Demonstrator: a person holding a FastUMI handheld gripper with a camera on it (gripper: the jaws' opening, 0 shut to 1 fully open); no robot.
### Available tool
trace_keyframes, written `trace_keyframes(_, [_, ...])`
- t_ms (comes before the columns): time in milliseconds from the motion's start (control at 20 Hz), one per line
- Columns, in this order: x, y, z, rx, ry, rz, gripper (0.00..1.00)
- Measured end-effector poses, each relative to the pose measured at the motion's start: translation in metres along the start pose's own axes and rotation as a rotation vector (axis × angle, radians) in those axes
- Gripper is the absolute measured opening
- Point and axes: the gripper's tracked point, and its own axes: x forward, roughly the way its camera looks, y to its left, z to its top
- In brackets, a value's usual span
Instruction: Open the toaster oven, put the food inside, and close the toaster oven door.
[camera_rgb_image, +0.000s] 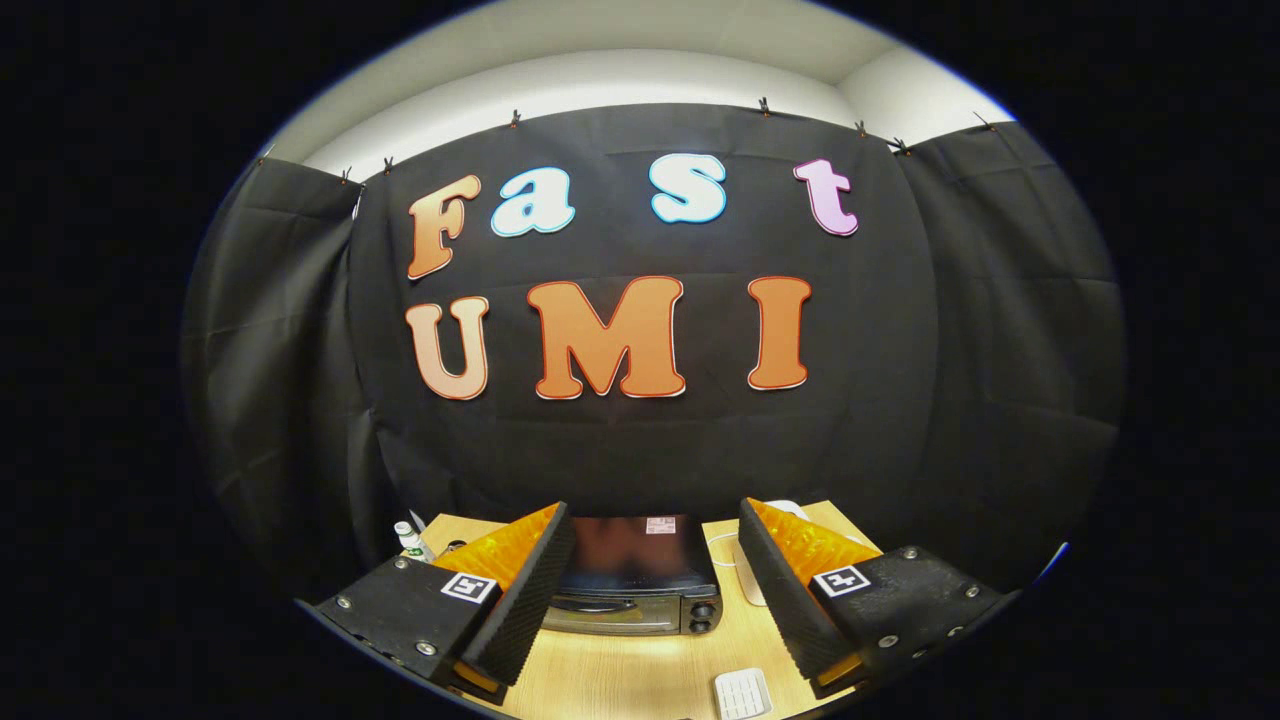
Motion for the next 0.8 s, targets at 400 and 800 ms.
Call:
trace_keyframes(400, [0.003, -0.002, 0.002, -0.001, -0.006, -0.006, 0.99])
trace_keyframes(800, [0.001, -0.01, 0.0, 0.0, -0.006, -0.02, 0.99])
